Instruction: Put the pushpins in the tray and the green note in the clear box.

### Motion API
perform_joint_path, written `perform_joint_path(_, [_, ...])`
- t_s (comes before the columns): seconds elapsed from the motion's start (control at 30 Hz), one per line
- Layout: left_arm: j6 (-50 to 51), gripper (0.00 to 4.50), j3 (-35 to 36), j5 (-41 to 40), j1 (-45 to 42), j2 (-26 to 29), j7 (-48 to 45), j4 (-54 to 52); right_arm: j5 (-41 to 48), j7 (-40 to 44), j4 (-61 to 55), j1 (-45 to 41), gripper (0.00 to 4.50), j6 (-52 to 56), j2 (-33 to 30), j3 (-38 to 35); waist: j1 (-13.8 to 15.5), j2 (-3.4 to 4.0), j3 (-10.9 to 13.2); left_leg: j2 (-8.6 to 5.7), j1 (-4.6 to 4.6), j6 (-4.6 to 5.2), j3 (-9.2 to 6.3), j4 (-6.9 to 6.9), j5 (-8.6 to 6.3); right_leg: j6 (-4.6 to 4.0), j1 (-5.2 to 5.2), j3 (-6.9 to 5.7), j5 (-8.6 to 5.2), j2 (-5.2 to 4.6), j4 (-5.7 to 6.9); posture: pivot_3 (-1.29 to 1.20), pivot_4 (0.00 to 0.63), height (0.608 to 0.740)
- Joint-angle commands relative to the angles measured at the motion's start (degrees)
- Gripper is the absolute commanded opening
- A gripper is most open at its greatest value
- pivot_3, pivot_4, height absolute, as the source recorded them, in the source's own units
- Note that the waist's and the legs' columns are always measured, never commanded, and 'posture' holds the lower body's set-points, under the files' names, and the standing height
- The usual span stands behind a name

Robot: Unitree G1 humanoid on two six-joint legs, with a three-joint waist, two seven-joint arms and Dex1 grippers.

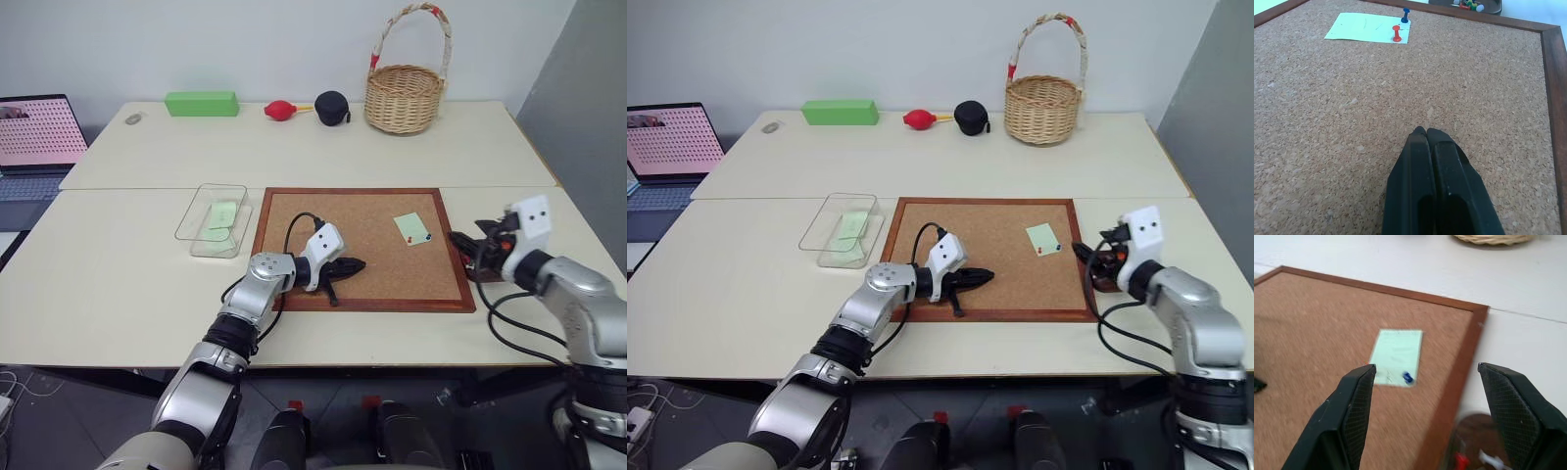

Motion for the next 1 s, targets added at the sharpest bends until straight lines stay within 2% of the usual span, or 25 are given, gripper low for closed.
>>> perform_joint_path(0.03, [1.4,0.00,-2.0,2.3,2.1,0.6,-0.7,2.2,-3.4,-1.2,5.6,-2.7,3.54,-9.0,2.6,2.8,0.0,0.00,0.0,-0.01,0.00,0.00,0.01,0.00,0.00,0.00,0.00,0.01,0.00,0.00,0.00,0.00,0.150,0.740])
perform_joint_path(0.27, [2.2,0.00,-1.8,2.1,3.3,1.4,-0.4,0.5,-7.5,-2.3,15.8,-4.4,3.54,-18.9,4.9,5.6,-0.1,0.00,0.0,-0.01,-0.01,0.00,0.00,-0.04,0.00,-0.02,-0.02,0.02,0.00,-0.01,-0.01,0.00,0.150,0.740])
perform_joint_path(0.47, [2.8,0.00,-1.8,1.9,3.8,1.6,-0.3,-0.5,-8.8,-2.5,19.8,-4.3,3.54,-22.6,5.4,5.7,-0.2,0.00,0.0,0.01,0.02,0.00,0.02,-0.06,0.00,-0.03,-0.02,0.03,0.00,0.01,0.00,0.00,0.150,0.740])
perform_joint_path(0.5, [2.8,0.00,-1.8,1.9,3.8,1.6,-0.3,-0.4,-9.0,-2.7,20.3,-4.3,3.17,-23.0,5.5,5.9,-0.2,0.00,0.0,0.01,0.02,0.00,0.02,-0.07,0.00,-0.03,-0.02,0.04,0.00,0.02,0.00,0.00,0.150,0.740])
perform_joint_path(0.77, [3.1,0.00,-2.0,1.9,3.9,1.3,-0.2,-0.6,-9.5,-2.3,21.1,-4.4,1.70,-23.1,6.2,6.5,-0.2,0.00,0.0,0.01,0.03,0.00,0.02,-0.07,0.00,-0.03,-0.02,0.04,0.00,0.02,0.00,0.00,0.150,0.740])
perform_joint_path(1.0, [3.2,0.00,-2.0,1.9,4.2,1.4,0.0,-0.7,-9.2,-1.9,20.0,-4.3,0.21,-22.4,6.3,6.6,-0.3,0.01,0.0,0.01,0.04,0.00,0.02,-0.07,0.00,-0.03,-0.02,0.05,0.00,0.02,0.00,0.00,0.150,0.740])
